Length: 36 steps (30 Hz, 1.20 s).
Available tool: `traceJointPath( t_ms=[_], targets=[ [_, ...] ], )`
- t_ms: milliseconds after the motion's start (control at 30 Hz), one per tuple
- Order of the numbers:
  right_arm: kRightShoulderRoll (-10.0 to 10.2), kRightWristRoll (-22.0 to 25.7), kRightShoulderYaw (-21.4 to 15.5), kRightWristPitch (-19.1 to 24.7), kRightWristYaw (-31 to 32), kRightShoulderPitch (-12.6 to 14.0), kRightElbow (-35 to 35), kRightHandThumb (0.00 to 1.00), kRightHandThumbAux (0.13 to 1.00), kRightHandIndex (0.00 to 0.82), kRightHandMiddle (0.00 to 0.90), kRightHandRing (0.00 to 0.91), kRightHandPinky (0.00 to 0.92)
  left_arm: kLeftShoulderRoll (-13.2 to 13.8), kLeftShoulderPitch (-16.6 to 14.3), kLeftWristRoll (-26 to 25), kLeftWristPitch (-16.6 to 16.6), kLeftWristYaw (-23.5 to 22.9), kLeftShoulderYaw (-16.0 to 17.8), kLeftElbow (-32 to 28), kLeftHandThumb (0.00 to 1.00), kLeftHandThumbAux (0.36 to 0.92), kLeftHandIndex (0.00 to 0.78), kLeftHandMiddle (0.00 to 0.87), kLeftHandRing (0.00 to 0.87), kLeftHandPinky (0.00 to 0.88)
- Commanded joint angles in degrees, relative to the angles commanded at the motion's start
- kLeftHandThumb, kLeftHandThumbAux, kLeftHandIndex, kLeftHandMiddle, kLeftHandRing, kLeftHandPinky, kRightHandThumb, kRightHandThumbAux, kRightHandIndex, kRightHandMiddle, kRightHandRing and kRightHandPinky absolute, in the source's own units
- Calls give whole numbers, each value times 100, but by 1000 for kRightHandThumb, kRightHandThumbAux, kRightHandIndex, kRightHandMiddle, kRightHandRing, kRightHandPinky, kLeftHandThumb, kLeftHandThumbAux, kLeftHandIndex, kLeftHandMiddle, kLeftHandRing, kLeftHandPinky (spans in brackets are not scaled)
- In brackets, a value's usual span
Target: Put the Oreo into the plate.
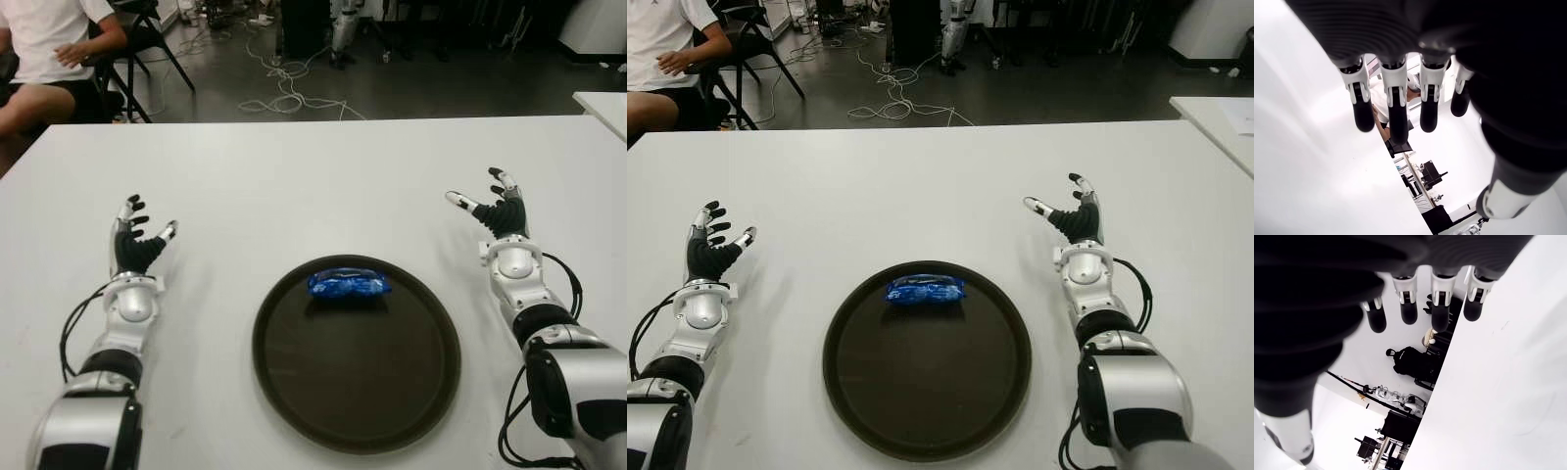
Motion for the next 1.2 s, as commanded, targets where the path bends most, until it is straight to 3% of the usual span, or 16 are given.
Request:
traceJointPath(
  t_ms=[567, 867, 1200],
  targets=[
    [35, 82, -80, 232, 48, -42, 7, 0, 674, 178, 112, 92, 56, 22, -1, 90, 64, 102, -51, 17, 184, 721, 83, 161, 179, 179],
    [46, 114, -93, 288, 52, -68, -9, 0, 696, 198, 128, 104, 57, 17, -5, 24, 36, 12, -5, 14, 206, 730, 85, 171, 189, 196],
    [41, 116, -84, 347, 81, -85, 0, 0, 683, 166, 114, 101, 75, 17, -20, 52, 44, 47, -20, 35, 210, 726, 90, 183, 208, 229]
  ],
)
